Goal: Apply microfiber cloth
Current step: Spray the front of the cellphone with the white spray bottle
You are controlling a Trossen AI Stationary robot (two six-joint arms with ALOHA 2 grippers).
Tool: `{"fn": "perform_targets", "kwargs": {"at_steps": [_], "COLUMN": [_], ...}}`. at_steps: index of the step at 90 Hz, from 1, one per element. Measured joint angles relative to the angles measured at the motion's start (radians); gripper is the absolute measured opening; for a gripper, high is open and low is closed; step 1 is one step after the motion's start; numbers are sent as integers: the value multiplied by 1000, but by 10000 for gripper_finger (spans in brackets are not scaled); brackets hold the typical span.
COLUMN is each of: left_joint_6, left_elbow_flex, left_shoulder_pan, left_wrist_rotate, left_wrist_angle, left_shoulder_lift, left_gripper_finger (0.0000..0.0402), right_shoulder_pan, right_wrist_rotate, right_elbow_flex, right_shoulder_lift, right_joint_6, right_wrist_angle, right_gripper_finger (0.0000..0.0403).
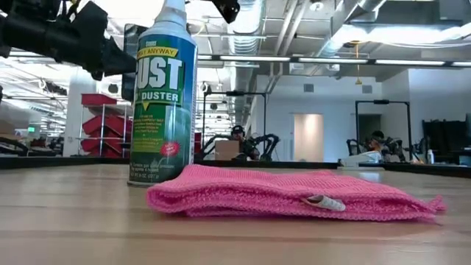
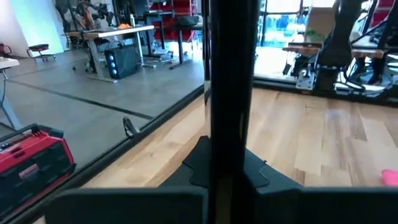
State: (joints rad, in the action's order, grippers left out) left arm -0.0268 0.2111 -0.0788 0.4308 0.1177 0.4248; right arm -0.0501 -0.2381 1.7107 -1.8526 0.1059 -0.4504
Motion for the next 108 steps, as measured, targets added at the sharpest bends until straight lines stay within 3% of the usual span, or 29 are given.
{"fn": "perform_targets", "kwargs": {"at_steps": [12,86,98,108], "left_joint_6": [13,14,17,17], "left_elbow_flex": [0,0,0,0], "left_shoulder_pan": [0,0,0,0], "left_wrist_rotate": [-2,-2,-2,-2], "left_wrist_angle": [16,24,24,22], "left_shoulder_lift": [0,0,0,0], "left_gripper_finger": [0,0,0,0], "right_shoulder_pan": [-9,-5,9,24], "right_wrist_rotate": [-47,-48,-49,-43], "right_elbow_flex": [-1,3,14,93], "right_shoulder_lift": [-20,-62,-93,-96], "right_joint_6": [-8,7,12,34], "right_wrist_angle": [25,123,82,-58], "right_gripper_finger": [0,0,0,0]}}
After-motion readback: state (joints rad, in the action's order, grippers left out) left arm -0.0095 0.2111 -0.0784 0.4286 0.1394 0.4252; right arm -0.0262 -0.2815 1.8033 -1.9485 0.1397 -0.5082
